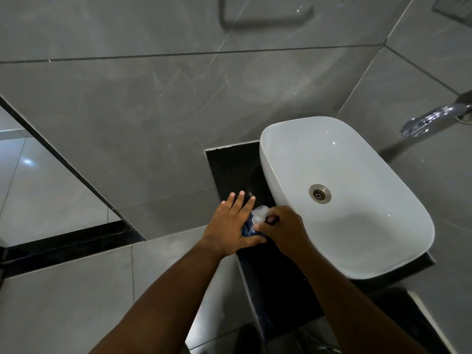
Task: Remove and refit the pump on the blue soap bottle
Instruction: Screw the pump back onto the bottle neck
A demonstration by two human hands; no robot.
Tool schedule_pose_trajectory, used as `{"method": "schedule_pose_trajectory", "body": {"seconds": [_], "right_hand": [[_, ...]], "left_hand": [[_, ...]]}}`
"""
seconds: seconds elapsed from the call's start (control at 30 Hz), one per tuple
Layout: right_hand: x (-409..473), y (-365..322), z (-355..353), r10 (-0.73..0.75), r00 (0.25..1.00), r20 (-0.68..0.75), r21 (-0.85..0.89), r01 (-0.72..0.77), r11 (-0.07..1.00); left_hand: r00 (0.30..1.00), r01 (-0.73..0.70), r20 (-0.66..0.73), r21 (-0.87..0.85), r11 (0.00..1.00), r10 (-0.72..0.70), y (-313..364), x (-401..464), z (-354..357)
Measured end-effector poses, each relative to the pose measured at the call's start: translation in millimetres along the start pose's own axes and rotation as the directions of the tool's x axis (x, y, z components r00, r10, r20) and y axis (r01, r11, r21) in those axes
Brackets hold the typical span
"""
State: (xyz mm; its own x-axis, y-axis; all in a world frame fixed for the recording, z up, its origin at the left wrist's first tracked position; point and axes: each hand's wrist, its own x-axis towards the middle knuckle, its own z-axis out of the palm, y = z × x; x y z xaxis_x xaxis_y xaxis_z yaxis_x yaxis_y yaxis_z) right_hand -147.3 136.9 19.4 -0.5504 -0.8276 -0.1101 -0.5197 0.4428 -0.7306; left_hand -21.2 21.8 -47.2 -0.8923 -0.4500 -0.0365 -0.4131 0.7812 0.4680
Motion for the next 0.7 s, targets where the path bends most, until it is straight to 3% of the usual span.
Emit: {"method": "schedule_pose_trajectory", "body": {"seconds": [0.23, 0.37, 0.57, 0.7], "right_hand": [[7.9, 2.5, -1.0, -0.058, 0.990, 0.132, -0.026, 0.062, 0.998], [8.7, 4.0, -0.1, -0.018, 0.998, 0.058, -0.032, 0.020, 0.999], [6.1, 7.8, 2.2, -0.044, 0.994, 0.099, -0.001, 0.044, 0.999], [3.5, 10.2, 2.0, -0.027, 0.999, 0.038, -0.029, 0.029, 0.999]], "left_hand": [[1.000, 0.003, -0.016, -0.024, 1.000, -0.004, -0.6, 2.5, 2.1], [0.999, -0.007, -0.034, -0.038, 0.999, 0.005, -2.2, 0.9, 4.2], [1.000, -0.010, -0.030, -0.051, 0.999, 0.009, -1.9, 0.9, 3.4], [1.000, -0.010, -0.026, -0.040, 0.999, 0.009, -2.1, 0.7, 4.3]]}}
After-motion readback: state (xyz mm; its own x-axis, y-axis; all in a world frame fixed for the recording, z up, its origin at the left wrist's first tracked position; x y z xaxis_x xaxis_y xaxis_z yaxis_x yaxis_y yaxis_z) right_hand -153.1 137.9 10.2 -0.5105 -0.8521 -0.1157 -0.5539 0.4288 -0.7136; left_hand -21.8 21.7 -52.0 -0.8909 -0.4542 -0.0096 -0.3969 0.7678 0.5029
